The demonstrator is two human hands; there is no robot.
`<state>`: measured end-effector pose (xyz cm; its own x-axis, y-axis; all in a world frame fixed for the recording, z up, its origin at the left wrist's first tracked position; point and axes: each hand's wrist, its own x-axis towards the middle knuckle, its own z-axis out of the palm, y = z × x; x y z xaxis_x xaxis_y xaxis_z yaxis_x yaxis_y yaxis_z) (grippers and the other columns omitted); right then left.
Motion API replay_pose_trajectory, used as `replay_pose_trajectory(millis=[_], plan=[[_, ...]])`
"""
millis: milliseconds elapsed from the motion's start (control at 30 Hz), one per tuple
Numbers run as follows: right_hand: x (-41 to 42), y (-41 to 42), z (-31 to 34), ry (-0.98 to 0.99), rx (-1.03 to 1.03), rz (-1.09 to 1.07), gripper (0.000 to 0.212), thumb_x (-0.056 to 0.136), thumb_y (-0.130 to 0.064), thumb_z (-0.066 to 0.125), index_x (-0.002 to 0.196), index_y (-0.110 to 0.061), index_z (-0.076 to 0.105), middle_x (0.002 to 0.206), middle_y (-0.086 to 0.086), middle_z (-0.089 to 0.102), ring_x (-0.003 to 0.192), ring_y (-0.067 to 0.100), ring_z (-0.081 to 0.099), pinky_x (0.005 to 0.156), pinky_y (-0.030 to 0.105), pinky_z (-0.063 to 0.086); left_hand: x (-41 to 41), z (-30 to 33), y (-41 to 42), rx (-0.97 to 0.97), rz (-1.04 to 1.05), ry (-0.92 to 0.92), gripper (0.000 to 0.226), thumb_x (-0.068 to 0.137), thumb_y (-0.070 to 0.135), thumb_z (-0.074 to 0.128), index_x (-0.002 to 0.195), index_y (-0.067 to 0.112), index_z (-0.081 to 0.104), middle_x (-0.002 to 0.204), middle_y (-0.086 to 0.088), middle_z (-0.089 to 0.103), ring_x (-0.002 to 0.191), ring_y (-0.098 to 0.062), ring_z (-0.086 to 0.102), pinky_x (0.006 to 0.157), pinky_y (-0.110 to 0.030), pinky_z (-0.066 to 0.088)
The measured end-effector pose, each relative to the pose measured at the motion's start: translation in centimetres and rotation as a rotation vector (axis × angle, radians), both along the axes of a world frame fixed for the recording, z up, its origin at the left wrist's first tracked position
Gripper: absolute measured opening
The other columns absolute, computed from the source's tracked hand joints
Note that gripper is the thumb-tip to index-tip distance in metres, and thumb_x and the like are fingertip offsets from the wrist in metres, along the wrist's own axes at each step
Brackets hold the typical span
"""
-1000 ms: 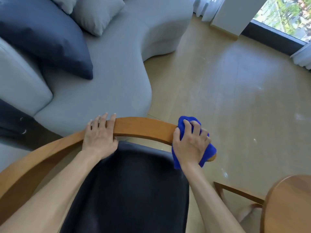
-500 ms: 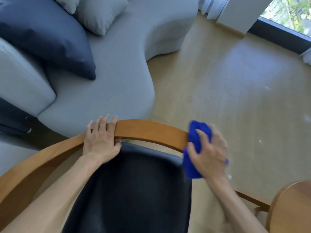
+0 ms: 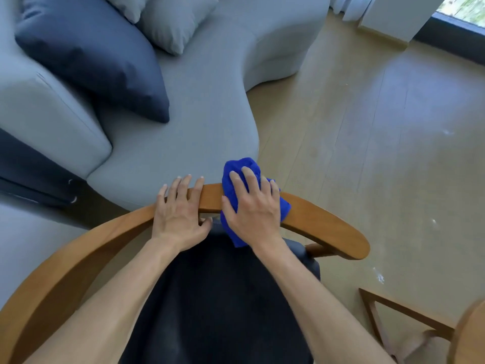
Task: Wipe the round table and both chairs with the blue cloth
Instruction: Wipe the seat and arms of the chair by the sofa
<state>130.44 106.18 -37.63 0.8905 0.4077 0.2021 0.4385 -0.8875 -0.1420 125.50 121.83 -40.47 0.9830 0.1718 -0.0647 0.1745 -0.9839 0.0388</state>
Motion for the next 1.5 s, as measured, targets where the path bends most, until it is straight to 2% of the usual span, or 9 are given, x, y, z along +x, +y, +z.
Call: replay_pose_trajectory(millis=[233,367,567,733,900,1033,1300,1400,1500], plan=[[-1.7,-16.6,-0.8,-0.13,0.015,-0.287,0.048,0.093,-0.04,0.043,0.129,-0.011,0.054,0.135,0.01,0.052,0.108,0.034,0.057,0.088,0.047,0.047,0.1,0.0,-0.2,-0.023,0.002,0.004,0.091,0.077,0.064,0.051,0.148,0.022,0.011,0.155,-0.01,0.024,0.143,-0.031,0.021,0.117,-0.05,0.013],[-1.8,-13.2,-1.1,-0.166,-0.02,-0.479,0.044,0.092,-0.037,0.042,0.127,-0.011,0.052,0.13,0.012,0.053,0.102,0.037,0.054,0.086,0.053,0.045,0.2,-0.3,-0.2,-0.024,0.009,-0.032,0.092,0.077,0.068,0.049,0.147,0.021,0.012,0.153,-0.012,0.026,0.142,-0.032,0.024,0.116,-0.05,0.016],[0.1,0.4,-0.4,-0.058,-0.008,-0.182,0.047,0.091,-0.041,0.043,0.129,-0.015,0.052,0.132,0.009,0.052,0.111,0.034,0.051,0.101,0.051,0.035,0.1,-0.4,0.0,-0.037,-0.002,-0.033,0.091,0.078,0.071,0.045,0.148,0.02,0.017,0.153,-0.012,0.029,0.141,-0.032,0.028,0.114,-0.05,0.021],[-0.2,-4.2,-0.1,-0.042,-0.04,0.026,0.05,0.092,-0.042,0.047,0.134,-0.015,0.052,0.139,0.009,0.05,0.119,0.031,0.052,0.1,0.05,0.039,0.3,0.0,0.3,-0.031,-0.011,0.004,0.093,0.078,0.074,0.042,0.15,0.023,0.013,0.155,-0.008,0.026,0.143,-0.028,0.024,0.114,-0.047,0.02],[-1.9,-15.9,-0.4,-0.09,-0.014,-0.31,0.048,0.09,-0.039,0.045,0.129,-0.012,0.052,0.133,0.009,0.051,0.108,0.033,0.056,0.086,0.047,0.046,0.3,0.4,0.1,-0.081,-0.015,0.054,0.094,0.075,0.065,0.047,0.149,0.025,0.006,0.157,-0.006,0.02,0.144,-0.028,0.02,0.116,-0.046,0.016],[-1.9,-12.1,-0.8,-0.134,-0.023,-0.537,0.044,0.09,-0.033,0.046,0.126,-0.01,0.053,0.128,0.013,0.054,0.104,0.038,0.055,0.09,0.053,0.042,0.3,0.5,0.2,-0.103,-0.014,0.065,0.093,0.073,0.057,0.047,0.148,0.025,0.004,0.157,-0.006,0.018,0.143,-0.029,0.018,0.117,-0.045,0.014],[-2.3,7.5,-0.4,-0.01,0.026,0.009,0.046,0.088,-0.038,0.047,0.127,-0.016,0.055,0.131,0.008,0.054,0.114,0.034,0.051,0.103,0.052,0.034,-0.3,2.5,4.0,-0.221,-0.049,0.239,0.093,0.082,0.041,0.054,0.154,0.02,-0.001,0.161,-0.002,0.008,0.149,-0.022,0.006,0.119,-0.039,0.011],[-1.9,5.6,-0.2,-0.01,-0.039,0.166,0.047,0.091,-0.04,0.048,0.132,-0.017,0.053,0.136,0.007,0.052,0.117,0.034,0.051,0.104,0.051,0.035,-2.6,3.3,7.3,-0.033,-0.011,0.333,0.095,0.083,0.048,0.052,0.154,0.024,-0.008,0.163,0.0,0.0,0.149,-0.023,-0.001,0.12,-0.043,0.004],[-1.5,-2.0,0.2,-0.035,-0.061,0.084,0.05,0.091,-0.04,0.05,0.134,-0.015,0.053,0.139,0.009,0.051,0.12,0.033,0.051,0.102,0.05,0.038,-4.5,3.7,8.3,0.078,-0.046,0.354,0.092,0.083,0.054,0.043,0.153,0.024,-0.009,0.163,-0.001,0.002,0.149,-0.024,-0.001,0.12,-0.047,0.001]])
